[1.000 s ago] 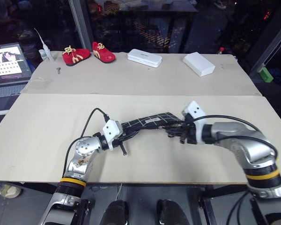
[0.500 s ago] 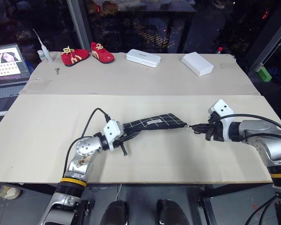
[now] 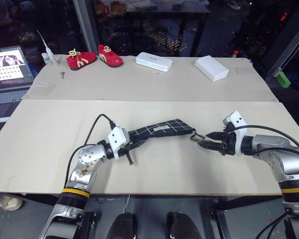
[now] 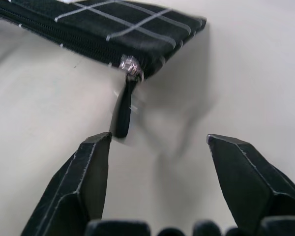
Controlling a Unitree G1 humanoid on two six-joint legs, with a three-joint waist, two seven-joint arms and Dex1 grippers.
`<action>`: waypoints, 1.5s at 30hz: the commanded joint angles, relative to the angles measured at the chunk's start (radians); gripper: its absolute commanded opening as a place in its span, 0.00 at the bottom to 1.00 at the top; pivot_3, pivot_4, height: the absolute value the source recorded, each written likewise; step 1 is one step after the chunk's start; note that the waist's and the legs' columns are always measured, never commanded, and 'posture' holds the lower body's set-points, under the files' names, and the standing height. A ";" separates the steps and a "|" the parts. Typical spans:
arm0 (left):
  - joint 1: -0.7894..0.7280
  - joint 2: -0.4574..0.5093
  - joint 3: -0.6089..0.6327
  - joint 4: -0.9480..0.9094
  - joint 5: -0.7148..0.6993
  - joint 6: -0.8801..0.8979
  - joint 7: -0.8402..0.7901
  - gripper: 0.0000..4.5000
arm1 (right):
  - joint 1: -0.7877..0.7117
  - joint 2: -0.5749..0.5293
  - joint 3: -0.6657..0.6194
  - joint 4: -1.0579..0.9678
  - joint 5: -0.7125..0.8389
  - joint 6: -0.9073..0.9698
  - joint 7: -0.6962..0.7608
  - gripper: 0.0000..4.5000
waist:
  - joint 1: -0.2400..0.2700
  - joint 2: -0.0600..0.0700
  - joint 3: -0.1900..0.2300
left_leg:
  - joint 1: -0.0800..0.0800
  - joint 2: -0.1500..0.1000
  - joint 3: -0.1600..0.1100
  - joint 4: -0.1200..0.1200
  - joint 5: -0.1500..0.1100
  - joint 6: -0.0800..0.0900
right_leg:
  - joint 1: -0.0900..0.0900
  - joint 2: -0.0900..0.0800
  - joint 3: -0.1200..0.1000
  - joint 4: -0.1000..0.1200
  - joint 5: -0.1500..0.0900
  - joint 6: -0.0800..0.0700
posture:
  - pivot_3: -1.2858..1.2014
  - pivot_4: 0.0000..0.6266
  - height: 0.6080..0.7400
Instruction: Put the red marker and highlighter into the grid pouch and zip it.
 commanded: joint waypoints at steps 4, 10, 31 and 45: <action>-0.101 -0.006 -0.045 0.076 0.009 -0.105 -0.102 0.00 | 0.172 -0.110 -0.195 -0.140 0.077 -0.056 0.105 0.73 | 0.008 0.000 0.000 | -0.001 -0.001 0.000 0.000 0.000 0.000 | 0.000 0.001 0.000 -0.001 0.000 0.000 | 0.52 0.24 1.00; -0.208 -0.028 -0.077 0.284 0.049 -0.282 -0.175 0.00 | 0.308 -0.096 -0.303 -0.233 0.097 -0.084 0.086 0.73 | 0.000 0.000 0.000 | 0.001 -0.001 0.000 0.000 0.000 0.000 | 0.001 0.001 0.001 0.000 0.000 0.000 | 0.52 0.24 1.00; -0.101 0.019 0.074 -0.131 -0.295 0.389 -0.113 0.95 | 0.334 -0.094 -0.301 -0.225 0.082 -0.086 0.017 0.74 | -0.008 0.000 0.000 | 0.002 0.000 0.000 0.001 0.000 0.000 | 0.001 0.002 0.003 0.001 0.000 0.001 | 0.52 0.24 1.00; 0.147 0.133 0.507 -0.232 -0.421 0.750 0.336 0.95 | 0.205 0.025 -0.325 0.044 0.081 -0.158 -0.035 0.74 | -0.004 0.000 0.000 | 0.003 0.000 0.000 0.000 0.000 0.000 | 0.002 0.001 0.005 0.001 -0.001 0.002 | 0.52 0.24 1.00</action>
